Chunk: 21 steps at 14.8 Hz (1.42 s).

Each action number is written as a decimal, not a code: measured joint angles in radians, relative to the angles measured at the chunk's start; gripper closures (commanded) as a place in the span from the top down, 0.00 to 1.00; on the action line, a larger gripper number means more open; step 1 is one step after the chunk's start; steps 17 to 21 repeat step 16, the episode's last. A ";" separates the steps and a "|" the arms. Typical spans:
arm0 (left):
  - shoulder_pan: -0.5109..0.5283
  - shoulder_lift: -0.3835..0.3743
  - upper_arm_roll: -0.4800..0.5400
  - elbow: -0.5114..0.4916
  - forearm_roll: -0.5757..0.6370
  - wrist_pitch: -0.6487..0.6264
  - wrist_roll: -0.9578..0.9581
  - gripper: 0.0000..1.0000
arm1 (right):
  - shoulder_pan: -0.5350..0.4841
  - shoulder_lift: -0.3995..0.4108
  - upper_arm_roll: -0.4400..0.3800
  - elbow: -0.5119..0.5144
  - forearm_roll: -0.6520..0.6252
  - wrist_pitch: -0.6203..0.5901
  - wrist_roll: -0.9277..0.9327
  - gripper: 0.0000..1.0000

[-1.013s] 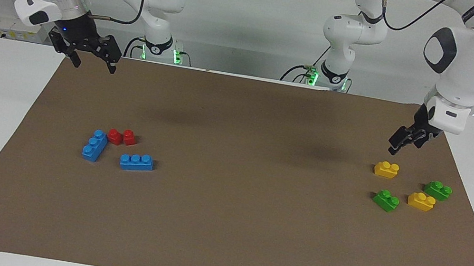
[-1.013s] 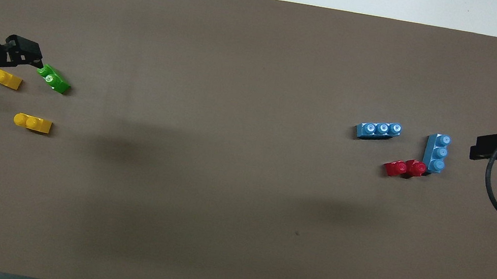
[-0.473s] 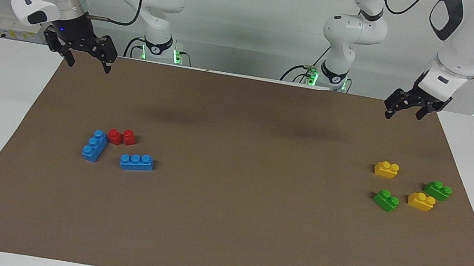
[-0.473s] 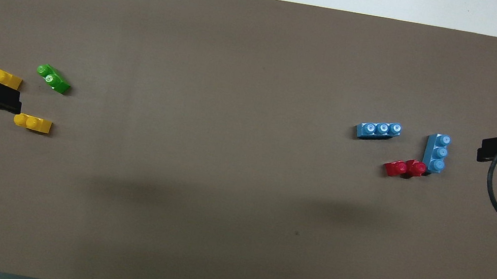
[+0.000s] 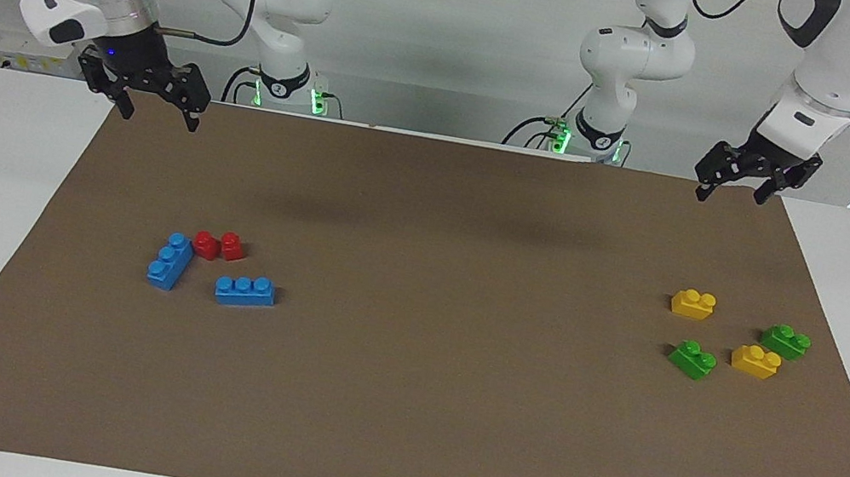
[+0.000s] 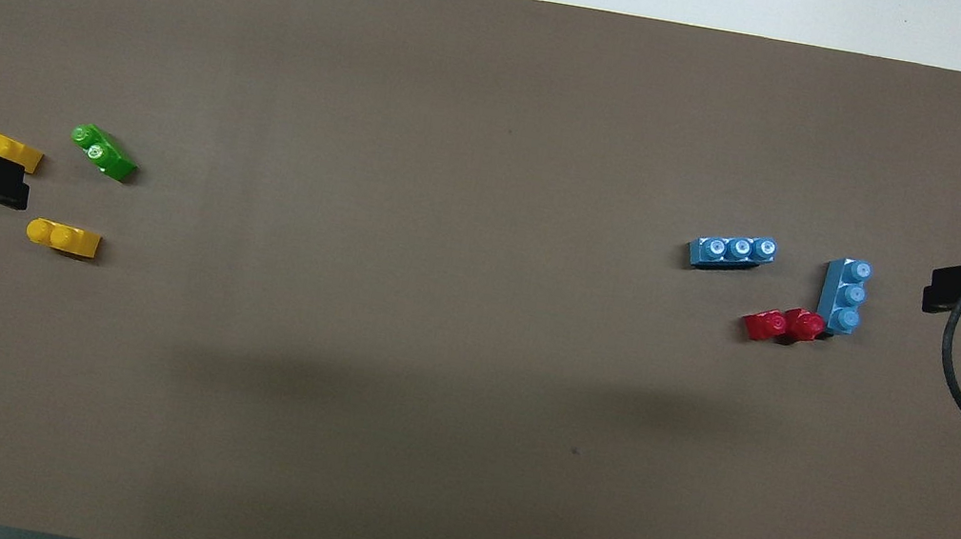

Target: Remove green block with left arm and hold with right

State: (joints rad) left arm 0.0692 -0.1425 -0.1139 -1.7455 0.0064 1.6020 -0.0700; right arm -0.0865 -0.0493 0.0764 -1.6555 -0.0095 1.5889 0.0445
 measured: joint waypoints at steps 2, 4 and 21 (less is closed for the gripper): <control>0.000 0.000 0.000 0.013 0.000 0.000 0.000 1.00 | 0.000 0.000 -0.001 0.000 0.000 0.000 0.000 1.00; 0.000 0.000 0.000 0.021 0.000 0.002 0.001 1.00 | -0.001 0.000 -0.001 0.000 0.000 0.000 -0.018 1.00; 0.000 0.000 -0.001 0.026 0.000 0.012 0.010 1.00 | -0.009 0.000 -0.005 0.000 0.000 0.000 -0.128 1.00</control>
